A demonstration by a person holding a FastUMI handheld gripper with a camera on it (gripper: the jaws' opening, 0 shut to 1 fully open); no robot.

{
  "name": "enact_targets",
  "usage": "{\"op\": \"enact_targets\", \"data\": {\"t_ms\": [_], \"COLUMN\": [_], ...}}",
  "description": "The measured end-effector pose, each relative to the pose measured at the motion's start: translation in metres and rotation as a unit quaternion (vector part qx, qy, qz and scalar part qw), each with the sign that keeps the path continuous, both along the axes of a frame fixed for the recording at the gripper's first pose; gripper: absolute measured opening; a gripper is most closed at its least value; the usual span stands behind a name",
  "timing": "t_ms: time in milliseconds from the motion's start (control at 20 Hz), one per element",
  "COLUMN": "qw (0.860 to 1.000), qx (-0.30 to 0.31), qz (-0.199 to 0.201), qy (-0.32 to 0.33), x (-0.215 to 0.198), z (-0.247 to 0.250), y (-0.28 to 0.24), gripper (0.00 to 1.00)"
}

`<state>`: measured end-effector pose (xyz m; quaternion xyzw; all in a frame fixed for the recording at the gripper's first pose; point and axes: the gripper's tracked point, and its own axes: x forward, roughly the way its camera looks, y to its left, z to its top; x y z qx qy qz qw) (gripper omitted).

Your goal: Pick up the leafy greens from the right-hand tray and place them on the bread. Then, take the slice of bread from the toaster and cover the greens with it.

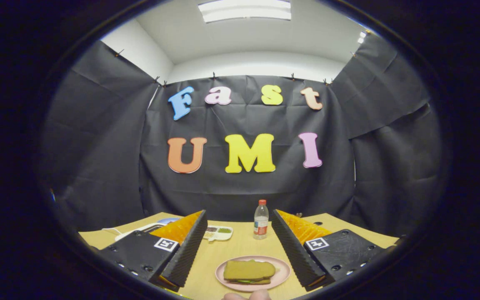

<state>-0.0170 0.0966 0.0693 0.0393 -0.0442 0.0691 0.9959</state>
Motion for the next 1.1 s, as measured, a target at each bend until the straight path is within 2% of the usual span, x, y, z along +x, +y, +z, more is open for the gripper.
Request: {"op": "enact_targets", "data": {"t_ms": [250, 700, 1100], "qw": [1.0, 1.0, 1.0], "qx": [0.005, -0.004, -0.014], "qz": [-0.017, 0.0, -0.002], "qy": [-0.019, -0.007, -0.008], "x": [0.001, 0.002, 0.004], "z": [-0.003, -0.013, -0.016], "y": [-0.012, 0.005, 0.006], "gripper": [0.95, 0.95, 0.95]}}
